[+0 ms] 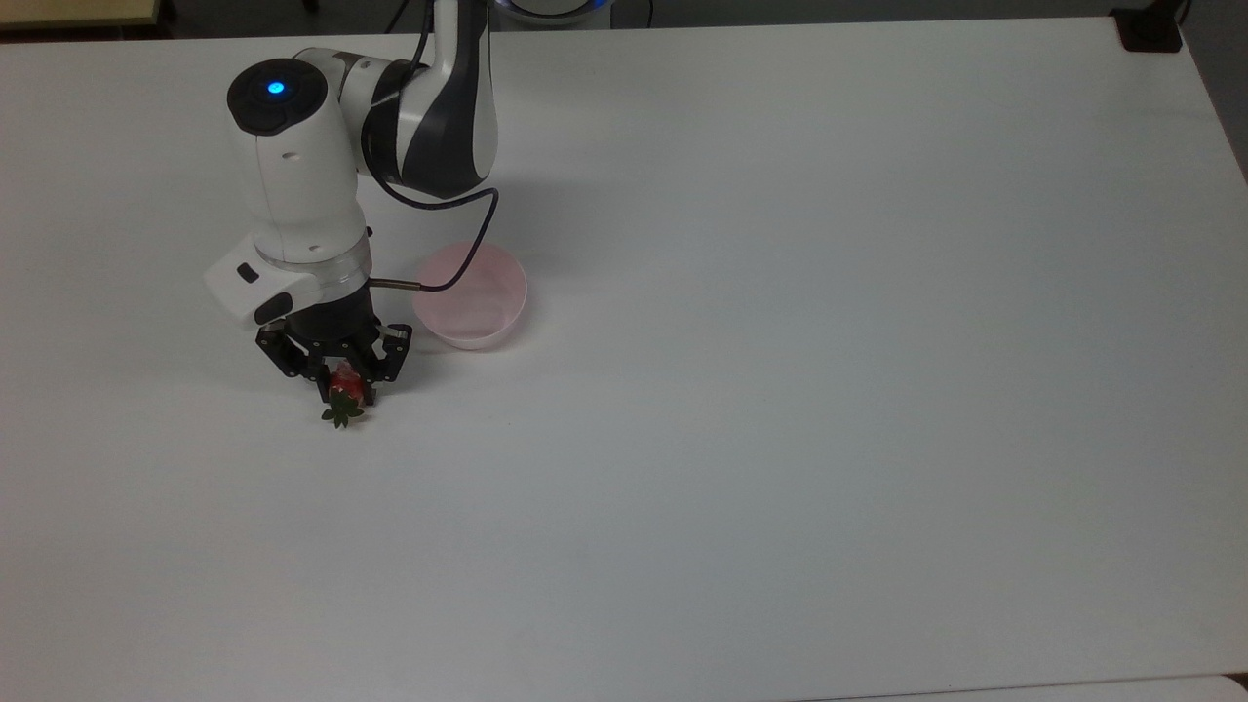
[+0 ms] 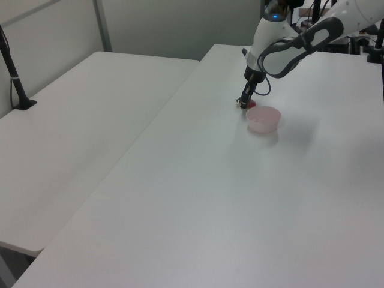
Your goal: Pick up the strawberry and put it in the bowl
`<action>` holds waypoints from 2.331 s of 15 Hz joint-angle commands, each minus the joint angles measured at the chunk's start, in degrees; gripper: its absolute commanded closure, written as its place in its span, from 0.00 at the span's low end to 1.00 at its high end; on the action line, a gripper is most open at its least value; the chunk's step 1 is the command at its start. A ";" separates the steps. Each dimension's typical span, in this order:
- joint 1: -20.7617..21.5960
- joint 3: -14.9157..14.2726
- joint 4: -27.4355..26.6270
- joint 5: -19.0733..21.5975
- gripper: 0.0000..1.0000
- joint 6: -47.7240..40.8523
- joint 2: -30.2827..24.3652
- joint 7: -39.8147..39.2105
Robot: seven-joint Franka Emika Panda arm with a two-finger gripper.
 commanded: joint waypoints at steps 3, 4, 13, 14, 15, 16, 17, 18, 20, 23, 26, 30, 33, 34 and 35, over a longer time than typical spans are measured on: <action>0.49 0.08 -11.44 0.99 0.85 -5.98 -16.20 0.59; 0.84 0.08 -11.54 0.90 0.85 -11.94 -19.02 0.24; 7.08 0.08 -11.72 -0.15 0.84 -20.89 -15.80 6.11; 7.52 0.08 -11.72 -0.15 0.84 -19.40 -15.62 7.60; 7.61 0.08 -11.72 -0.15 0.84 -18.60 -15.36 9.01; 7.61 0.08 -11.72 -0.06 0.84 -18.50 -15.18 9.89; 7.43 0.08 -11.02 0.11 0.84 -18.50 -15.09 10.25; 7.43 0.08 -10.84 0.46 0.71 -18.50 -15.09 10.95; 7.78 0.08 -10.58 0.55 0.00 -19.02 -15.44 12.70; 8.66 0.08 -8.92 0.20 0.00 -25.49 -21.84 21.05; 9.63 0.08 -1.20 0.20 0.00 -43.93 -27.11 22.38; 10.15 -0.36 2.52 0.73 0.00 -56.97 -33.71 22.38; 12.26 -0.71 -0.37 0.73 0.00 -58.93 -37.67 22.38; 12.18 -0.71 -0.73 0.73 0.00 -58.23 -37.85 21.95; 12.18 -0.71 -0.73 0.38 0.00 -55.88 -37.51 21.59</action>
